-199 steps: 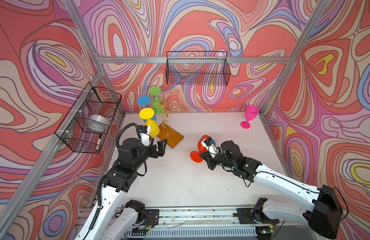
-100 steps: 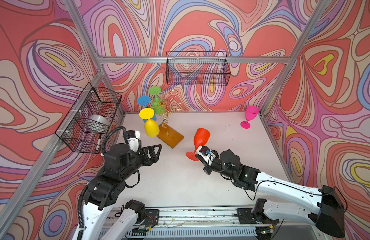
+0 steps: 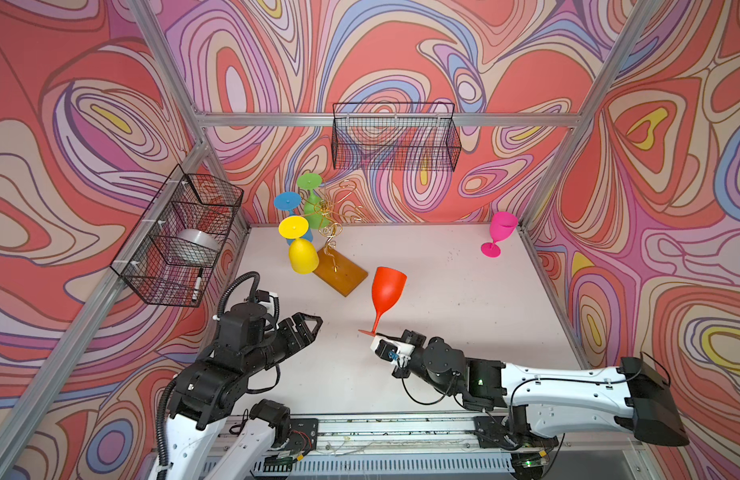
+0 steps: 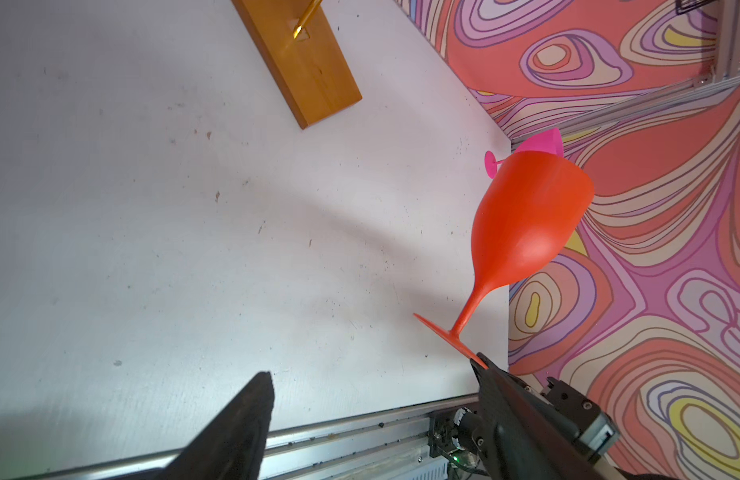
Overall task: Take the wine glass off the wine glass rack
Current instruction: 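Rotate the red glass upright with the right gripper while the left arm draws back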
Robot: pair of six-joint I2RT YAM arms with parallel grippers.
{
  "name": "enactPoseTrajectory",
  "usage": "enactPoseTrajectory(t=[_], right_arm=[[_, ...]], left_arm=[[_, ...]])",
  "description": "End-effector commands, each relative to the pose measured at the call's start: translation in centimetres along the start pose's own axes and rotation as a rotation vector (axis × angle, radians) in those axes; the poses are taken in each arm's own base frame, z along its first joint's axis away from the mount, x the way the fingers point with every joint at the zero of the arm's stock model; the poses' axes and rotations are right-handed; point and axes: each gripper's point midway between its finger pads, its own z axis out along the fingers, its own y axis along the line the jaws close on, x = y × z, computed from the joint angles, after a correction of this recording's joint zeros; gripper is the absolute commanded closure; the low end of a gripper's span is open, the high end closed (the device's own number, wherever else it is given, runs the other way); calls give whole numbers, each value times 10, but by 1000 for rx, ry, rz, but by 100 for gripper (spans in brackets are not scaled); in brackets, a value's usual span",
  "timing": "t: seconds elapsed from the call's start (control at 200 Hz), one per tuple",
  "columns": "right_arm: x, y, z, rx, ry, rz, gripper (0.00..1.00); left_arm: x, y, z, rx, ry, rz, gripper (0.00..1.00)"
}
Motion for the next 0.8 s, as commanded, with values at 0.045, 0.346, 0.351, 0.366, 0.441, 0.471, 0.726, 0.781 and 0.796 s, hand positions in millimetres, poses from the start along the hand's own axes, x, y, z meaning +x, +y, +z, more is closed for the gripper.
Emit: enactPoseTrajectory(t=[0.045,0.346,0.351,0.366,0.441,0.471,0.726,0.781,0.796], right_arm=[[-1,-3,4,87,-10,-80,100],[4,13,19,68,-24,-155,100],[4,13,20,68,-24,-156,100],[5,15,21,66,-23,-158,100],[7,21,28,59,-26,-175,100],[8,24,31,57,-29,-180,100],[10,33,44,63,-53,-199,100],[10,35,45,60,-56,-194,100],[10,35,45,60,-56,-194,100]], left_arm=[[17,5,8,19,69,-162,25],[19,12,33,52,74,-339,35],[19,12,34,52,73,-343,35],[19,13,35,55,72,-349,35],[19,15,42,62,69,-387,36],[19,16,45,62,70,-399,37],[18,19,58,57,73,-496,40],[20,22,61,42,79,-522,41],[20,22,61,39,83,-530,42]])
